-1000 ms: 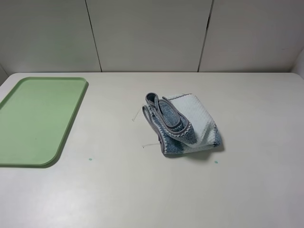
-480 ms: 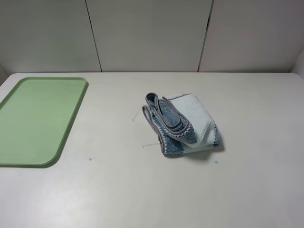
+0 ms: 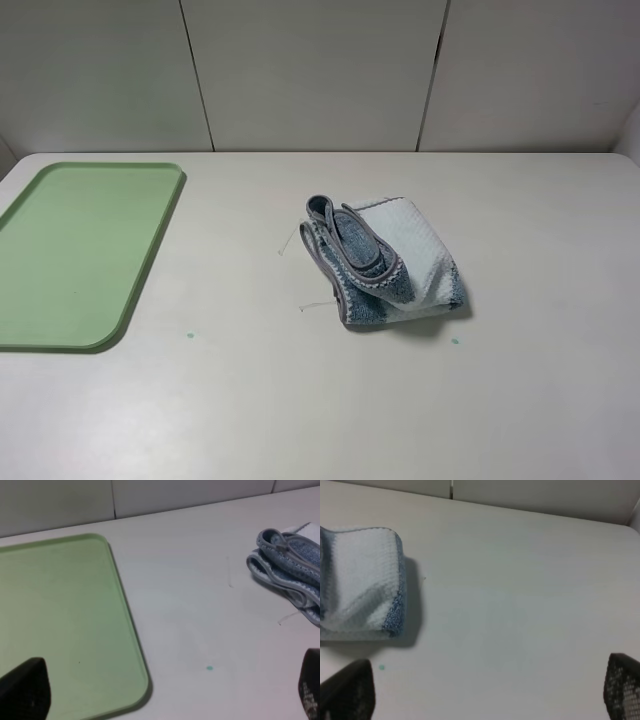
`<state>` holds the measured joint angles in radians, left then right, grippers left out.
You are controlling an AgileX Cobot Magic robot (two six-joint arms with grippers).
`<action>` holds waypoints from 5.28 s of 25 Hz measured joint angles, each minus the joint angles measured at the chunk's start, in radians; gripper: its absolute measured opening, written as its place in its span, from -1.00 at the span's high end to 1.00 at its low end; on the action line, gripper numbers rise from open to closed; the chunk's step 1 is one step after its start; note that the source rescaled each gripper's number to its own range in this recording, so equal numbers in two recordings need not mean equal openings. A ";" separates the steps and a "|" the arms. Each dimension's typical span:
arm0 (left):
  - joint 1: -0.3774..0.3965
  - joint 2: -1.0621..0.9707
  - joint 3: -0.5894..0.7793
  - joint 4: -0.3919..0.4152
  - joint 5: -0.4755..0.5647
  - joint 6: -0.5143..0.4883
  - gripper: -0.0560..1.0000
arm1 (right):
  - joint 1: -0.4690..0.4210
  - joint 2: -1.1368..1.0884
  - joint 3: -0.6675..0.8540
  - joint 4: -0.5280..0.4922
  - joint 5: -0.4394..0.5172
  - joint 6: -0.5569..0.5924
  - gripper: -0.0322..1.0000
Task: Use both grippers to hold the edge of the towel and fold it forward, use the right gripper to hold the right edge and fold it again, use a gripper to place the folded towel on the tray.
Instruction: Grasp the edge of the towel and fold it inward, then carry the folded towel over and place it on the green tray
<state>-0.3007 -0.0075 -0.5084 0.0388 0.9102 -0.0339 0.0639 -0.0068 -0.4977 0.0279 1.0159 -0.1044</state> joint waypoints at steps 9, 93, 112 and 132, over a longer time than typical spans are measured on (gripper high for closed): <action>0.000 0.000 0.000 0.000 -0.003 0.000 -1.00 | 0.000 0.000 0.000 0.000 0.000 0.000 -1.00; -0.445 2.112 -0.623 -0.943 -0.891 -0.076 -0.98 | 0.000 0.000 0.000 -0.007 0.000 0.001 -1.00; -0.445 2.144 -0.628 -0.920 -0.885 -0.056 0.50 | 0.000 0.000 0.000 -0.010 0.000 0.002 -1.00; -0.427 2.143 -0.629 -0.855 -0.850 -0.056 0.75 | 0.000 0.000 0.000 -0.010 0.000 0.002 -1.00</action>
<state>-0.7273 2.1358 -1.1376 -0.8166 0.0605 -0.0899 0.0639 -0.0068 -0.4977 0.0180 1.0159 -0.1026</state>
